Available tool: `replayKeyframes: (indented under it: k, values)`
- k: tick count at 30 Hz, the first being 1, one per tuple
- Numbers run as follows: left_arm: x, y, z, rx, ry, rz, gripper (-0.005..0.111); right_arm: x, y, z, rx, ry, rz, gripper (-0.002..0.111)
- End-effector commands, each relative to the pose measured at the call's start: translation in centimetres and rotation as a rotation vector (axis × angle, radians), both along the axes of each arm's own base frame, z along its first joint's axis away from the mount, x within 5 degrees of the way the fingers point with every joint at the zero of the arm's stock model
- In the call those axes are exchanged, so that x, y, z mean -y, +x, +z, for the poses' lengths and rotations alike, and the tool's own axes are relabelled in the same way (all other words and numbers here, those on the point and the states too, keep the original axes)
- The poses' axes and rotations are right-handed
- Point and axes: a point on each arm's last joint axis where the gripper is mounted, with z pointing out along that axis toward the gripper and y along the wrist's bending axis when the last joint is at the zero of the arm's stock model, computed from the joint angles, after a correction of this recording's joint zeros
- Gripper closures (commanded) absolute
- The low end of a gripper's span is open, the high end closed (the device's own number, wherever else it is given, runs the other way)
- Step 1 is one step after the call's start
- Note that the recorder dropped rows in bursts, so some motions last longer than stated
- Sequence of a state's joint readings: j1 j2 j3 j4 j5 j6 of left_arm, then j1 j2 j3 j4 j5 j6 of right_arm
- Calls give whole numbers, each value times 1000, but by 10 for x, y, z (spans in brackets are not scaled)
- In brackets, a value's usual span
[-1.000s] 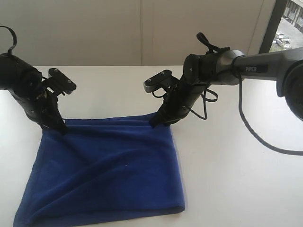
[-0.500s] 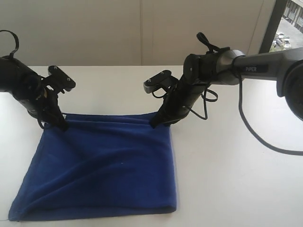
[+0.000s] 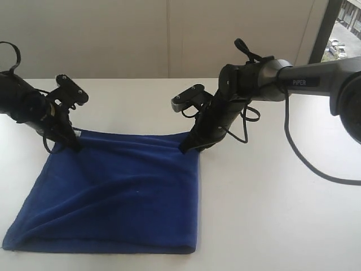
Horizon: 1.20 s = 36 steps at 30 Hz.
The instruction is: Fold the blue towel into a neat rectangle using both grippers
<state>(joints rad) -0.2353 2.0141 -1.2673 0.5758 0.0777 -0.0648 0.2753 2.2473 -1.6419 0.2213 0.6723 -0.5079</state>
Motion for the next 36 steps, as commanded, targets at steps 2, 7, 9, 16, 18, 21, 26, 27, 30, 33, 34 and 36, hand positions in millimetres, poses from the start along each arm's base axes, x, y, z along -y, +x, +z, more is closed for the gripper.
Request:
replayKeyframes:
  k: [2, 7, 9, 16, 18, 21, 26, 27, 30, 33, 34, 36]
  values:
    - [-2, 2, -14, -22, 16, -8, 107, 3, 0, -1, -13, -19, 16, 108]
    - [-2, 2, -20, -35, 18, -6, 107, 3, -1, -1, -15, -19, 17, 108]
    - [-2, 2, -19, -34, 19, -8, 107, 3, -1, -1, -15, -19, 18, 108]
    - [-3, 2, -20, -41, 39, -15, 71, 3, -1, -1, -14, -20, 20, 108]
    - [-3, 2, -20, -41, 39, -15, 61, 3, -1, -1, -19, -21, 21, 108]
    - [-3, 2, -14, -30, 38, -14, 59, 3, -1, -2, -25, -22, 22, 108]
    - [-6, 6, 7, -25, 68, 25, 59, 3, -2, -2, -29, -23, 23, 108]
    - [-7, 7, 13, -23, 75, 35, 59, 3, -2, -2, -29, -23, 23, 108]
    - [-10, 8, 31, -13, 95, 60, 59, 3, -2, -2, -29, -23, 23, 108]
    - [-13, 5, 51, 1, 106, 86, 59, 3, -1, -2, -22, -23, 26, 108]
    - [-15, 2, 60, 7, 108, 99, 59, 4, -1, -2, -20, -28, 29, 108]
    - [-16, 0, 68, 17, 108, 105, 59, 4, -1, 0, -20, -29, 30, 108]
